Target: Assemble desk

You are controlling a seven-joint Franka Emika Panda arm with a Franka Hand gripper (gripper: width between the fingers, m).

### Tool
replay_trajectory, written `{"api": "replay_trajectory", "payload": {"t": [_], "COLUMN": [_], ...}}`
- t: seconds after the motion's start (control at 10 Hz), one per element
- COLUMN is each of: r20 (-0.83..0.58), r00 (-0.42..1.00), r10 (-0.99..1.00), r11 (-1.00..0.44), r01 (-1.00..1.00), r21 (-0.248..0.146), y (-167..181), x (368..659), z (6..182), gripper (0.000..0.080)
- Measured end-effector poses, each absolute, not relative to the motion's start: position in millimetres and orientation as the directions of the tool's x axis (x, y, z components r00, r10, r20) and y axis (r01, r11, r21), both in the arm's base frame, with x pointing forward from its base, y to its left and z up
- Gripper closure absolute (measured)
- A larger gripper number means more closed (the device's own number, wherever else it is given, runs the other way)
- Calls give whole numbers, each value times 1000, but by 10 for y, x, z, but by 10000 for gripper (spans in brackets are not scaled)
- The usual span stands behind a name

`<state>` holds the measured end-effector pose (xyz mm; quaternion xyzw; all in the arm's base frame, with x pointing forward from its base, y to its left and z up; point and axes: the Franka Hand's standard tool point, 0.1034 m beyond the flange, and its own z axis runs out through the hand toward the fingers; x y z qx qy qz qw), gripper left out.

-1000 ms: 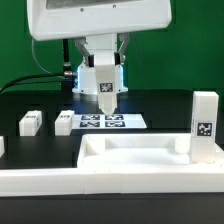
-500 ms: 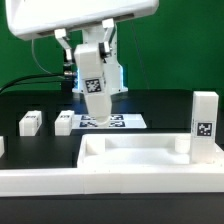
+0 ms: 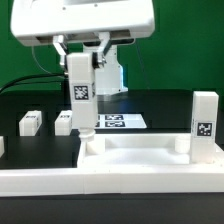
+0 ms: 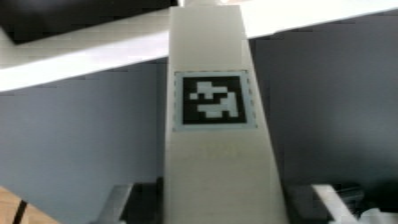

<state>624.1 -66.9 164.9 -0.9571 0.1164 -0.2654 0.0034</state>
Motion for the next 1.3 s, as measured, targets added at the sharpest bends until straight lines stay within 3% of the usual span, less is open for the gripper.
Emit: {"api": "replay_trajectory", "payload": {"t": [0.2, 0.5, 0.8, 1.3], "r20": [507, 487, 508, 499], "r00": [834, 845, 833, 837], "r10": [-218, -222, -220, -225], "r11": [-975, -974, -974, -972], "r01": [-214, -218, -220, -229], "r21": [-67, -66, -62, -56], "y": [-625, -535, -530, -589], "x": [6285, 6341, 6456, 6327], "z": [1620, 1379, 1362, 1345], "gripper": [509, 509, 509, 509]}}
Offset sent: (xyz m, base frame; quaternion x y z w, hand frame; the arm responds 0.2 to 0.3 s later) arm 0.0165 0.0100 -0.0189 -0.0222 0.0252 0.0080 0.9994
